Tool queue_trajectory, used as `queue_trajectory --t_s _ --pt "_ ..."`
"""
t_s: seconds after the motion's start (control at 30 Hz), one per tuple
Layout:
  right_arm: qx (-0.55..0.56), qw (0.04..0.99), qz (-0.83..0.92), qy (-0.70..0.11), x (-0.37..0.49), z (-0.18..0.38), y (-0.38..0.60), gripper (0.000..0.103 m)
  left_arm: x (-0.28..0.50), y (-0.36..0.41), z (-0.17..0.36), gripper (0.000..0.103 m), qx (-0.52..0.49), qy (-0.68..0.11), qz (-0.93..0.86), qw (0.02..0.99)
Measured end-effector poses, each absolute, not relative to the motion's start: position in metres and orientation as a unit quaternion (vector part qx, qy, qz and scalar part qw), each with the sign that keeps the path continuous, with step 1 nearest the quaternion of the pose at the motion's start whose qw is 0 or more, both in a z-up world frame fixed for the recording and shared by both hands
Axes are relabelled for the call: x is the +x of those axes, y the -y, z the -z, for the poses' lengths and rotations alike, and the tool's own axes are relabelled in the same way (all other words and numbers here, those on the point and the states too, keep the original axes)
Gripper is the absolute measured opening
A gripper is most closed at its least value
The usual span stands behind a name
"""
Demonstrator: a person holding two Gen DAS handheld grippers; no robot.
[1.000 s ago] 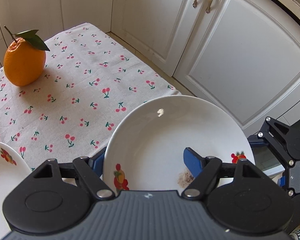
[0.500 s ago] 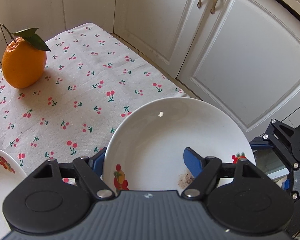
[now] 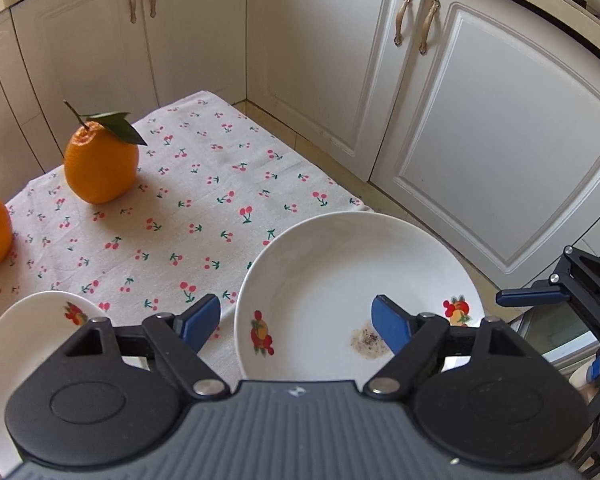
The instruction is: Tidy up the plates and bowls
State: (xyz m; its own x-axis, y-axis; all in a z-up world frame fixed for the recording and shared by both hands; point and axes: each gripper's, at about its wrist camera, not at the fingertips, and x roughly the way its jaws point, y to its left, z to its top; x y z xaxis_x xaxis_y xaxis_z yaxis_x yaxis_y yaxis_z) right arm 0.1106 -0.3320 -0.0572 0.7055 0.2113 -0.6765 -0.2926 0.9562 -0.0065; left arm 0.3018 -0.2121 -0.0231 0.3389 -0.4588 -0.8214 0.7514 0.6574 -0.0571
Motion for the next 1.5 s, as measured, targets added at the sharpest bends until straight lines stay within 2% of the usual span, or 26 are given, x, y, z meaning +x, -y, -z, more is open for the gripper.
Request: queue_trajectory --t_s 0.4,0.73,0.93,1.07,1.5 --pt "-0.045 0.939 -0.149 -0.306 0.074 0.03 0.293 0.103 0.223 0.144 -0.034 0.095 0.149 -0.336 0.343 0.865" --pt "-0.023 0.94 -0.159 -0.302 0.055 0.033 0.281 0.103 0.142 0.082 -0.025 0.099 0.156 -0.273 0.281 0.907" --pt "-0.026 0.937 -0.172 -0.302 0.048 0.035 0.271 0.103 0.102 0.057 0.003 0.099 0.173 -0.266 0.247 0.916" --pt "-0.034 0.934 -0.178 -0.307 0.047 0.036 0.265 0.103 0.084 0.037 0.02 0.099 0.155 -0.292 0.233 0.915" --pt "-0.058 0.927 -0.184 -0.323 0.055 0.037 0.246 0.103 0.075 -0.003 0.069 0.099 0.113 -0.353 0.19 0.909"
